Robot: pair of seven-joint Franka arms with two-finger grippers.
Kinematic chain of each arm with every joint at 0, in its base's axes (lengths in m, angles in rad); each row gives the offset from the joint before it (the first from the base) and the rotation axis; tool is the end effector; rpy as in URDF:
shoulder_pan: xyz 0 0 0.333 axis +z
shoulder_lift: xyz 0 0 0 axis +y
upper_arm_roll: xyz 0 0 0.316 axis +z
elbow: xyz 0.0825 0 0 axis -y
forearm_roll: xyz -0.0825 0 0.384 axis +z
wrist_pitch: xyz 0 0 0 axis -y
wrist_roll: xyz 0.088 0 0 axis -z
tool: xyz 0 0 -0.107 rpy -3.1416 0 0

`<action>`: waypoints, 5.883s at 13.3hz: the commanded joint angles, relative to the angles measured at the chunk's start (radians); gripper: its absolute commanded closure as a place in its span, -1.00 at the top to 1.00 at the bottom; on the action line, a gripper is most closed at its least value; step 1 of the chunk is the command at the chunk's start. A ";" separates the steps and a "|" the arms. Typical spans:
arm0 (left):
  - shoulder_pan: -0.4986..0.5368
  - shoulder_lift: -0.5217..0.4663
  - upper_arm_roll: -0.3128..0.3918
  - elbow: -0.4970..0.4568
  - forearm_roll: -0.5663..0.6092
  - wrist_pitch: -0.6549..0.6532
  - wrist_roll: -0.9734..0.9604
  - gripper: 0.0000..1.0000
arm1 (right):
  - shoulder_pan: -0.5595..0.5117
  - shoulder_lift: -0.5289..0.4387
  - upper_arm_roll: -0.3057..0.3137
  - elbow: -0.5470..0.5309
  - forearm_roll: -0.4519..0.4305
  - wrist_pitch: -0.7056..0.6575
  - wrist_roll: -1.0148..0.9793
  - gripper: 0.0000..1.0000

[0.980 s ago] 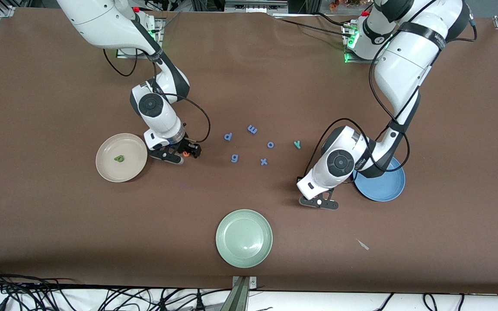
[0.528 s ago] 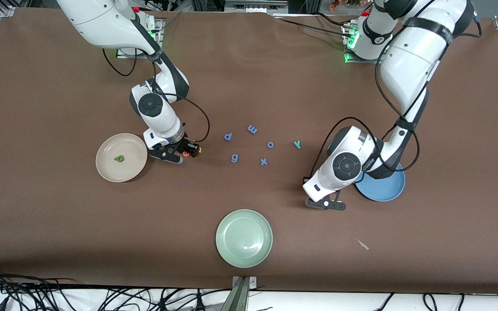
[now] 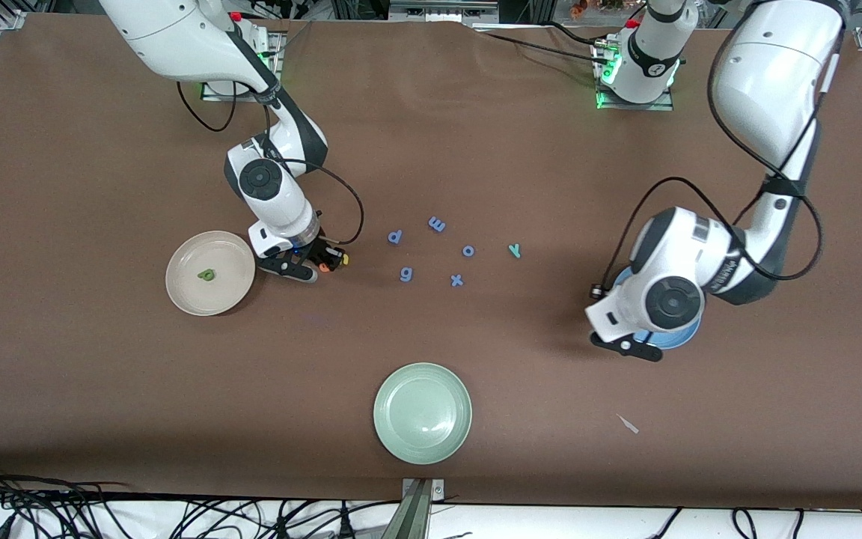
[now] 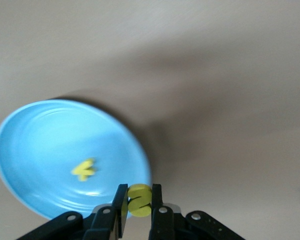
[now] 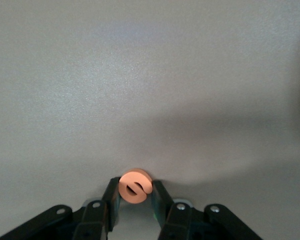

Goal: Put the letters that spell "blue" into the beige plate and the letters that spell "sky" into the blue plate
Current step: 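Drop z in blue plate with the left gripper while the right gripper drops e, then grasp green y with the left gripper while the right gripper grasps green l, then drop y in blue plate with the left gripper while the right gripper drops l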

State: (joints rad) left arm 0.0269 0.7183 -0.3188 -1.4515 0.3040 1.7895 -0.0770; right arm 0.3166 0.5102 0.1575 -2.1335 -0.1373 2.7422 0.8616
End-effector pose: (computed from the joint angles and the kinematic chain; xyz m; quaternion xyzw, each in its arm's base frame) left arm 0.6662 -0.1371 0.2532 -0.9745 0.1445 0.1601 0.0621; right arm 0.5142 0.2706 0.1764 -0.9882 0.1431 -0.0377 0.0396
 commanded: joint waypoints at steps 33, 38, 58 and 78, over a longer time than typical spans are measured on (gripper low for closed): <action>-0.051 -0.057 -0.273 -0.503 0.046 0.556 -0.765 0.49 | 0.029 -0.093 -0.032 -0.143 0.007 0.045 -0.015 0.12; -0.045 -0.048 -0.270 -0.501 0.049 0.568 -0.770 0.20 | 0.042 -0.053 -0.033 -0.140 0.005 0.113 -0.007 0.12; 0.049 -0.177 -0.267 -0.357 0.050 0.191 -0.539 -0.76 | 0.033 -0.033 -0.041 -0.109 -0.007 0.108 -0.022 -0.44; 0.364 -0.232 -0.430 0.110 0.195 -0.183 -0.072 1.00 | 0.041 -0.199 -0.135 -0.105 0.010 -0.116 -0.204 0.46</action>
State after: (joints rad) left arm 0.3989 0.4802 -0.7463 -1.4678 0.5245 1.6980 -0.1542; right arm 0.3472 0.2975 -0.0425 -2.2875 -0.1353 2.6318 0.5104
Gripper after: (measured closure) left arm 0.000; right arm 0.264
